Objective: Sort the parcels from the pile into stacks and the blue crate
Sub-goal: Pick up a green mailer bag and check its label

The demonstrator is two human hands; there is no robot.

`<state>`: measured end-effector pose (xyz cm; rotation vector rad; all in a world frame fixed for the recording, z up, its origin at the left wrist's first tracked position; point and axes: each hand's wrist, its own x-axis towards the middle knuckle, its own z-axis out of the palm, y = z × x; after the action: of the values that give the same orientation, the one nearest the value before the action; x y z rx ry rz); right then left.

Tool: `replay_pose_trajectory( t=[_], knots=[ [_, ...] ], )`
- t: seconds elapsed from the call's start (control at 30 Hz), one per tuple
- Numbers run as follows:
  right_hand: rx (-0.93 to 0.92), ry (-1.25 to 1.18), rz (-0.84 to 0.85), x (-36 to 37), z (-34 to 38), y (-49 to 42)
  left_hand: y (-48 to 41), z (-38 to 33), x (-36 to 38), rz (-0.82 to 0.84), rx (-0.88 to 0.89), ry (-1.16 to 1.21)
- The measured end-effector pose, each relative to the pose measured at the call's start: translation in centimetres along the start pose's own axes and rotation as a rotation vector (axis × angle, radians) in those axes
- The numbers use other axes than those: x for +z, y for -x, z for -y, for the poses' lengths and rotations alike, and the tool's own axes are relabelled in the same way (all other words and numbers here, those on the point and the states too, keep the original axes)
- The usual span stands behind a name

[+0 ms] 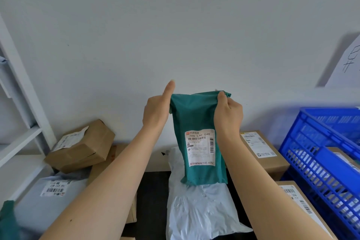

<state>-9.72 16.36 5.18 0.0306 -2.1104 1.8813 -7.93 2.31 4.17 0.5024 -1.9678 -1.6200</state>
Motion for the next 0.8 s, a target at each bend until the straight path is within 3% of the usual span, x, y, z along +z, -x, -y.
replay_pose_trajectory(
  t=[0.1, 0.23, 0.37, 0.5, 0.8],
  knots=[
    [-0.009, -0.004, -0.001, -0.1, -0.1, 0.2, -0.1, 0.0, 0.0, 0.037, -0.052, 0.024],
    [0.036, 0.000, 0.041, -0.3, -0.2, 0.0, 0.2, -0.1, 0.5, 0.084, 0.013, 0.066],
    [0.023, 0.073, 0.056, -0.8, -0.5, -1.1, 0.0, 0.3, 0.5, 0.041, 0.117, 0.052],
    [0.000, 0.125, 0.043, -1.3, -0.6, -1.6, 0.1, 0.1, 0.6, -0.006, 0.267, -0.116],
    [-0.025, 0.156, 0.056, -1.5, -0.9, -1.7, -0.4, 0.4, 0.1, -0.029, 0.328, -0.138]
  ],
)
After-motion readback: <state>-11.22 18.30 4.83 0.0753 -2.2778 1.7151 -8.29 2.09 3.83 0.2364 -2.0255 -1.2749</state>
